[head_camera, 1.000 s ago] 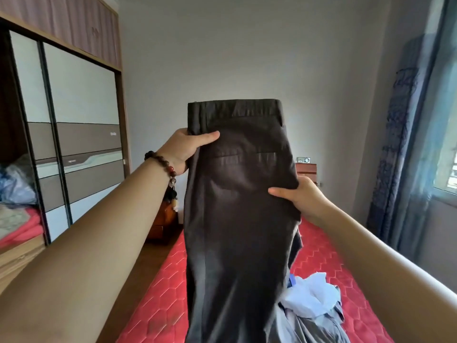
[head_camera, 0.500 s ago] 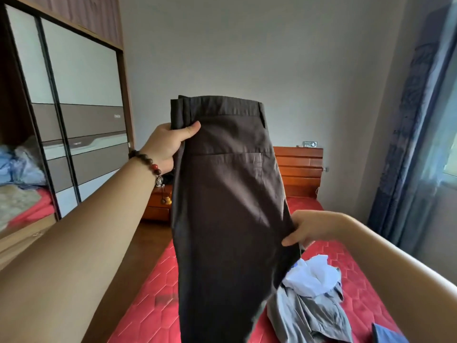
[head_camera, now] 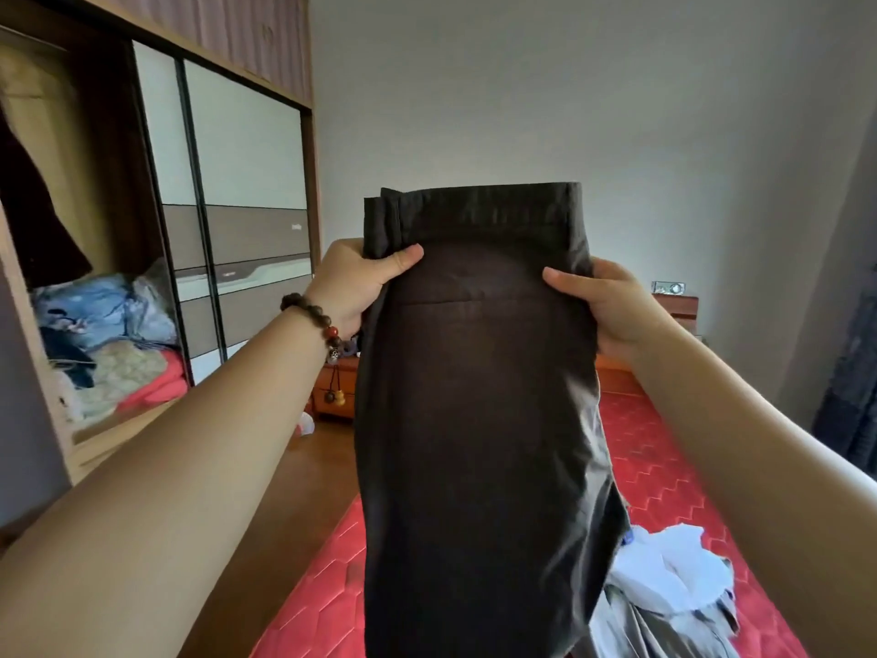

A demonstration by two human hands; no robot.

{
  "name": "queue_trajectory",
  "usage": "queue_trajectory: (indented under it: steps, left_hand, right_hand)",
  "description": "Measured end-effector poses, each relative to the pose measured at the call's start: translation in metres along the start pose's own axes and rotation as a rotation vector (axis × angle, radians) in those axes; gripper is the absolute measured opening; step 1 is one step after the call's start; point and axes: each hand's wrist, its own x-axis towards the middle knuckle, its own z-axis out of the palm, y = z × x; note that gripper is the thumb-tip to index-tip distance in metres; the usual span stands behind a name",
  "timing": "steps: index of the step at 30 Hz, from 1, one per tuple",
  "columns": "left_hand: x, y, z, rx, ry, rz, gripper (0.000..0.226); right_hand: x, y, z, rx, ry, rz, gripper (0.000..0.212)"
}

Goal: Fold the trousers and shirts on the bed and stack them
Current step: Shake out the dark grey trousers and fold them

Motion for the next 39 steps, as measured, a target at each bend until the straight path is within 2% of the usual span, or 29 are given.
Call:
queue_trajectory:
  steps: [4, 7, 12, 16, 19, 23, 26, 29, 33, 36, 39]
  left_hand:
    - [0.020, -0.032, -0.014, 0.329, 0.136, 0.062, 0.023]
    - [0.031, -0.075, -0.028, 0.560, 0.146, 0.114, 0.033]
    - [0.055, -0.185, -0.059, 0.645, 0.164, 0.089, 0.039]
    - [0.092, -0.290, -0.080, 0.760, 0.188, 0.152, 0.050]
    - [0.122, -0.372, -0.094, 0.886, 0.119, 0.096, 0.063]
    - [0.152, -0.467, -0.104, 0.879, -0.006, 0.034, 0.043]
    - [0.167, -0.532, -0.106, 0.836, -0.106, -0.028, 0.033]
    - [0.173, -0.592, -0.104, 0.783, -0.155, -0.086, 0.025]
    - [0.172, -0.669, -0.094, 0.816, -0.082, -0.103, 0.028]
    - [0.177, -0.724, -0.083, 0.833, 0.022, -0.105, 0.026]
    - [0.190, -0.777, -0.075, 0.870, 0.058, -0.061, 0.028]
  right_hand:
    - [0.026, 0.036, 0.009, 0.031, 0.023, 0.077, 0.027]
    - [0.047, 0.074, 0.016, -0.029, 0.061, 0.085, 0.027]
    - [0.099, 0.171, 0.029, -0.152, 0.140, 0.076, 0.024]
    - [0.158, 0.264, 0.030, -0.315, 0.232, 0.098, 0.025]
    - [0.201, 0.337, 0.026, -0.468, 0.286, 0.136, 0.018]
    - [0.243, 0.423, 0.024, -0.708, 0.347, 0.152, 0.009]
    - [0.262, 0.486, 0.021, -0.779, 0.460, 0.157, 0.022]
    - [0.274, 0.542, 0.014, -0.820, 0.543, 0.177, 0.020]
    - [0.291, 0.611, -0.001, -0.914, 0.560, 0.178, 0.007]
    - [0.308, 0.661, -0.019, -1.054, 0.531, 0.125, 0.020]
    - [0.333, 0.707, -0.041, -1.157, 0.472, 0.114, 0.023]
